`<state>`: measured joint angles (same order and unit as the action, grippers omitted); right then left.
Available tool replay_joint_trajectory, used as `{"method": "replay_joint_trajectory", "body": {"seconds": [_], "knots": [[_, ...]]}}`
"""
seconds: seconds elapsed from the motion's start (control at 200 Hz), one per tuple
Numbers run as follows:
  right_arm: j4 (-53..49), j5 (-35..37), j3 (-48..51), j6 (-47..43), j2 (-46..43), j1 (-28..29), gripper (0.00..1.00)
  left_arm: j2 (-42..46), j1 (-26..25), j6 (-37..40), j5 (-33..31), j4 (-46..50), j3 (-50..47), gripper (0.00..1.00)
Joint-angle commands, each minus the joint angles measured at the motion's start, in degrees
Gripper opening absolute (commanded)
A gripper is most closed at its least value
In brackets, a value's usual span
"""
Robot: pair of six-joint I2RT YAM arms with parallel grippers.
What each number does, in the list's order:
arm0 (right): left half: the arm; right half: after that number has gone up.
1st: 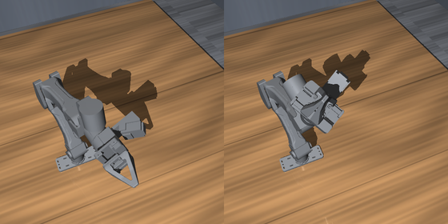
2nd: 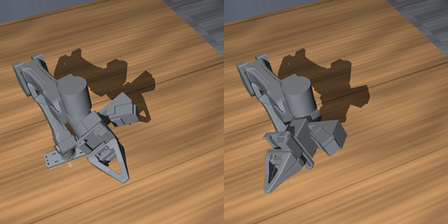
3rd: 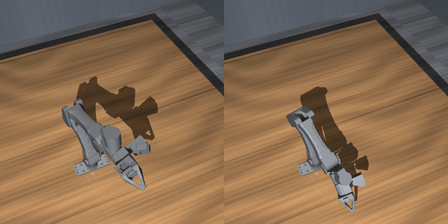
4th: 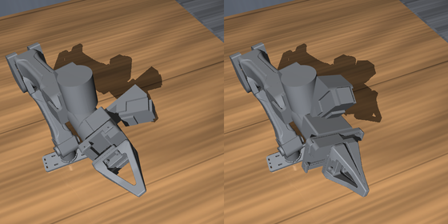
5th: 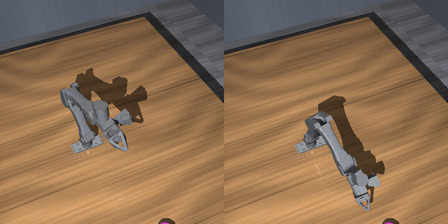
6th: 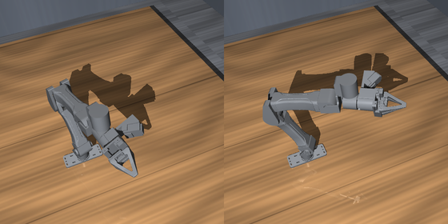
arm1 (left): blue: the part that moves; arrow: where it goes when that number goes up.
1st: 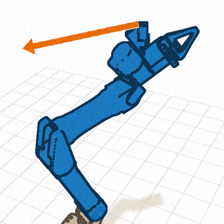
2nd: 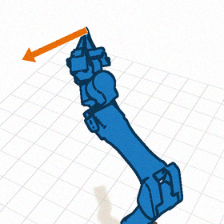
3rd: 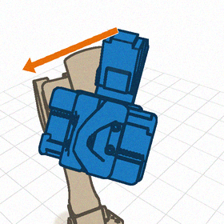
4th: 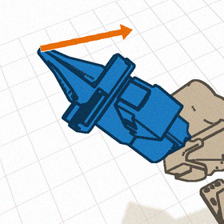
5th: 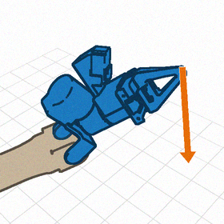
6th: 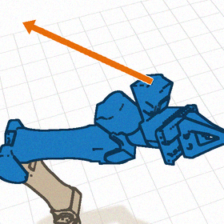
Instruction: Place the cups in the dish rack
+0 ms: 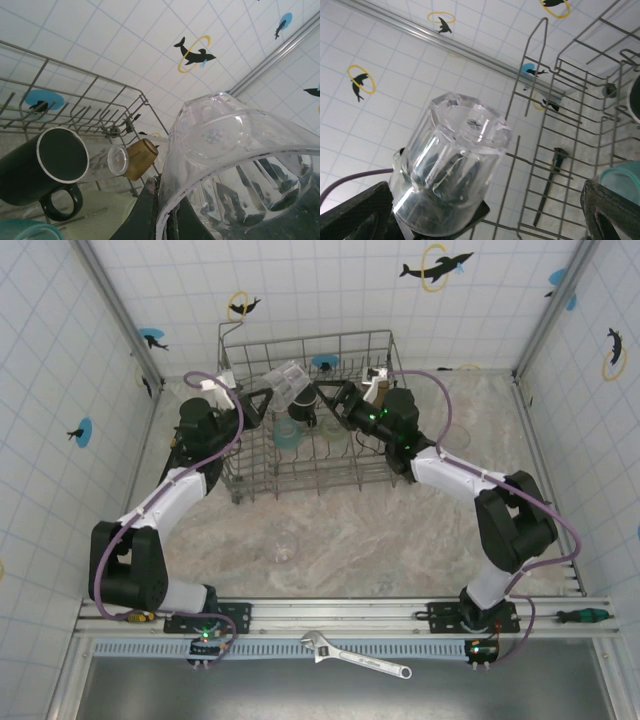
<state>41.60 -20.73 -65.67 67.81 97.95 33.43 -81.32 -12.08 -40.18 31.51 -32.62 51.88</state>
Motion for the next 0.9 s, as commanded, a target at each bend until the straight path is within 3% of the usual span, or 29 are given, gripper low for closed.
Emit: {"method": "replay_joint_trajectory", "body": {"seconds": [0.0, 0.145, 0.651, 0.896], "knots": [[5.6, -0.8, -3.5, 4.8, 2.4, 0.4, 1.00, -1.1, -1.3, 1.9, 1.4, -1.9, 3.2, 0.00], [6.5, -3.5, -6.4, 7.9, 5.1, 0.1, 1.00, -2.3, -2.4, 2.1, 1.4, -2.0, 3.6, 0.00], [8.5, -1.8, -8.3, 12.0, 7.3, -1.0, 0.97, -3.8, -5.0, 1.9, 1.5, -1.8, 5.5, 0.00], [9.7, 0.0, -6.9, 14.3, 7.6, -1.8, 0.86, -3.3, -5.1, 2.0, 2.0, -1.6, 4.9, 0.00]]}}
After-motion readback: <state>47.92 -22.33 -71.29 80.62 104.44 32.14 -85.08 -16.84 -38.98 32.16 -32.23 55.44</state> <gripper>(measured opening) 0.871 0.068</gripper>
